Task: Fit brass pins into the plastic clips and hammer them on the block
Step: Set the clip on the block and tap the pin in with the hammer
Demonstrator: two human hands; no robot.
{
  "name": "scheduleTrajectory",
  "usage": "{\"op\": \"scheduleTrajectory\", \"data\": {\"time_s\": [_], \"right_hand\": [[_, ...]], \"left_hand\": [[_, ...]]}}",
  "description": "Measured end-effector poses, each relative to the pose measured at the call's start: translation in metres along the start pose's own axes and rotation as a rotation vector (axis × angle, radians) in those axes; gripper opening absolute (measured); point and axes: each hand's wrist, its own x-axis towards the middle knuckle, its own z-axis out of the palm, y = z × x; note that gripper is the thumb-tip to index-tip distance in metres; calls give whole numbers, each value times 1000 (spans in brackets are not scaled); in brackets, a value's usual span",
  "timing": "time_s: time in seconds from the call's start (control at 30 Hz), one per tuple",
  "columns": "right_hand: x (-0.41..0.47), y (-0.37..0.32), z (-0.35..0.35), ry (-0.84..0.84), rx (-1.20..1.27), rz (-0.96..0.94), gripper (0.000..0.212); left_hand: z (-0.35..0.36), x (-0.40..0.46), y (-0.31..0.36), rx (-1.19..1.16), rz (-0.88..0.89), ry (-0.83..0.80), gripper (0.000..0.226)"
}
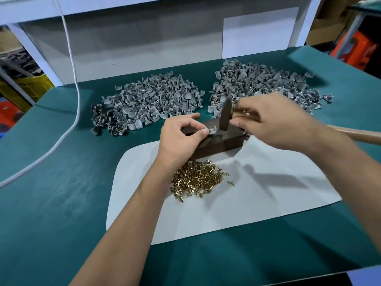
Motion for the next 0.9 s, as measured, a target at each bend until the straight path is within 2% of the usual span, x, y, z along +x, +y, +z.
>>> {"op": "scheduleTrajectory", "data": {"time_s": [0.1, 0.17, 0.23, 0.43, 0.53, 0.63, 0.73, 0.9], "right_hand": [[-7, 19, -14, -235, 239, -35, 8], [-13, 28, -15, -409, 283, -19, 19], [-18, 33, -9, -476, 230, 1, 25], [-16, 35, -10, -448, 97, 27, 13], [-7, 24, -5, -249, 64, -6, 8], [3, 3, 11, -48, 137, -20, 13], [12, -10, 31, -8, 69, -89, 29], [19, -12, 46, 74, 77, -169, 24]], "left_hand": [[1, -1, 0, -23, -23, -16, 21], [2, -1, 0, -46, -44, -32, 21], [2, -1, 0, -56, -49, -37, 20], [2, -2, 1, -86, -65, -39, 18], [1, -2, 1, -114, -85, -43, 21], [2, -2, 3, -140, -80, -48, 25], [1, -2, 4, -167, -58, -54, 27], [-1, 3, 1, -150, -29, -15, 23]]}}
